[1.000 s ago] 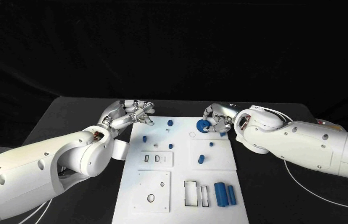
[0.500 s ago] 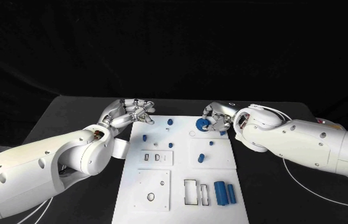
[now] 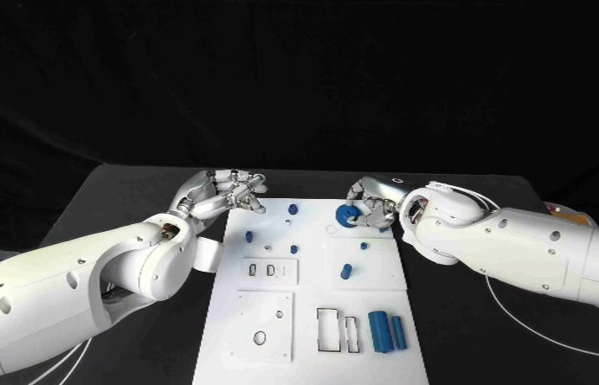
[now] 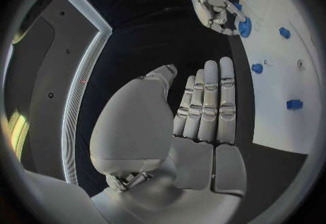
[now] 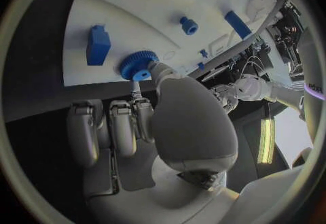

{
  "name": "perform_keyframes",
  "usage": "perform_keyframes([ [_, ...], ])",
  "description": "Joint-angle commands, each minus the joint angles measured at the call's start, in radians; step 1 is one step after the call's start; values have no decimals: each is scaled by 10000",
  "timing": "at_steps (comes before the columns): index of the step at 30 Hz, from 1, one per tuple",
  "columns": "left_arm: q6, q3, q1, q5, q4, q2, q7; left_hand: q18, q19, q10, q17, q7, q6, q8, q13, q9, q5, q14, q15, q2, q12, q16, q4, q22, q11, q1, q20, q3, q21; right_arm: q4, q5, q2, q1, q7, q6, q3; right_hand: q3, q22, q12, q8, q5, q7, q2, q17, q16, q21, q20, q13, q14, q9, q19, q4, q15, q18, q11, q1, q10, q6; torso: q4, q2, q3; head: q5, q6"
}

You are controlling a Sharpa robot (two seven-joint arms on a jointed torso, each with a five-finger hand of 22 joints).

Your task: Assemble the parts on the task board

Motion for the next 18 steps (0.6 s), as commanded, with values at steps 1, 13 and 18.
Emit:
perform_keyframes([
  [1, 182, 7, 11, 31, 6, 26, 46, 92, -85, -65, 7, -12, -90, -29, 16, 17, -43, -47, 3, -10, -18, 49, -24, 8, 13, -92, -18, 62, 35, 214, -645, -42, -27, -284, -937, -14, 171, 2087, 92, 1, 147, -116, 118, 2092, 61, 73, -74, 1295, 937, 8, 594, -22, -111, -212, -2, 32, 89, 267, 7, -4, -3, -12, 26],
  [13, 186, 7, 10, 31, -12, 56, 44, 92, -85, -65, 7, -12, -90, -29, 16, 17, -43, -47, 3, -10, -18, 49, -24, 8, 13, -92, -18, 62, 35, 1209, -1771, 93, 59, -805, -1698, -9, 297, 2204, 160, -21, 199, -143, 26, 2135, 73, 167, -96, 1382, 946, -16, 686, -26, -134, -246, -28, -10, 166, 399, 1, 4, -5, -16, 103],
  [18, 187, 7, 10, 31, -8, 64, 45, 92, -85, -65, 7, -12, -90, -29, 16, 17, -43, -47, 3, -10, -18, 49, -24, 8, 13, -92, -18, 62, 35, 1398, -2083, 436, 65, -982, -1693, -15, 312, 2203, 159, -34, 175, -143, 3, 2139, 74, 166, -100, 1380, 947, -23, 685, -16, -137, -246, -29, -37, 166, 409, 8, 5, -12, 3, 94],
])
